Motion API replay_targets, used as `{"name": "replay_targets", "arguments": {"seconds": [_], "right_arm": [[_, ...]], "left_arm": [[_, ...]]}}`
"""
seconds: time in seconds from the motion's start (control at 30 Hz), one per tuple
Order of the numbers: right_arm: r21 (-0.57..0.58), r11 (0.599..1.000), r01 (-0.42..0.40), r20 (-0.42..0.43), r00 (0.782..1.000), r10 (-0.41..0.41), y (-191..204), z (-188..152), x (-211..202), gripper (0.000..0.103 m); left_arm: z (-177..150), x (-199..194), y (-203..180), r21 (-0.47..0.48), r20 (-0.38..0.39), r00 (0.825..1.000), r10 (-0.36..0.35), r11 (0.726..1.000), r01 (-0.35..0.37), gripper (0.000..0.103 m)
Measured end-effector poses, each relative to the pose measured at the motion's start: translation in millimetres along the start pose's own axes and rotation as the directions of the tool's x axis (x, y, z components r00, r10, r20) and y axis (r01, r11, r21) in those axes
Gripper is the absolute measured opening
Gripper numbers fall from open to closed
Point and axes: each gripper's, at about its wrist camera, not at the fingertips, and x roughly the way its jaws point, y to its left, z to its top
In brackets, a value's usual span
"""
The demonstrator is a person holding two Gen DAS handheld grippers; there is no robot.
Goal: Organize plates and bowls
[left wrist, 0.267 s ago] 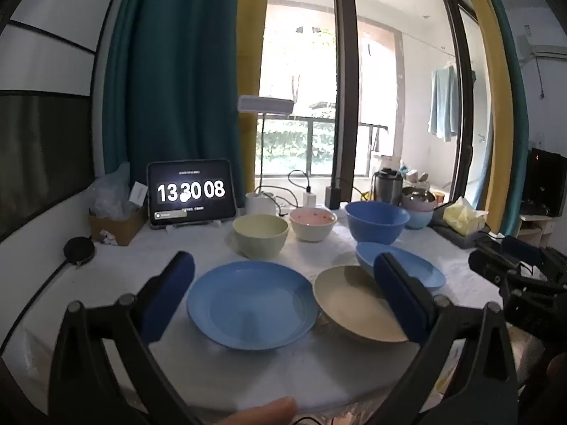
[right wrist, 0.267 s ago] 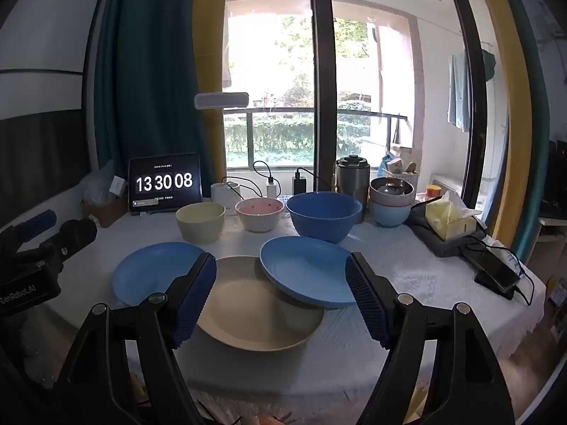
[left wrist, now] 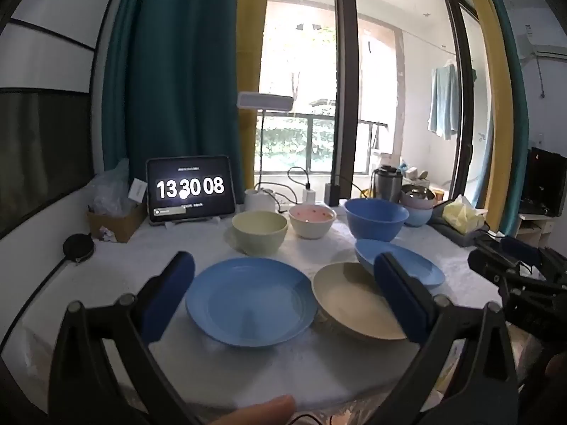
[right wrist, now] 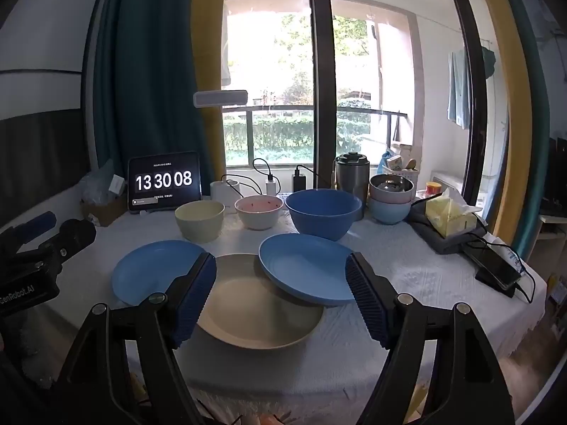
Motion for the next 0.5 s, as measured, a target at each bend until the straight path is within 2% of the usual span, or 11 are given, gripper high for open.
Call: {"name": "replay_targets", "arguments": {"seconds": [0.5], "right_arm": [[-0.001,1.0,-0.001,0.008,1.0,0.001,-0.6,0.5,-1.8,0.078]], "left_arm": [[0.9,-2.3,1.1,-0.004,0.01,1.0,-0.001,1.0,0.001,0.102]]}}
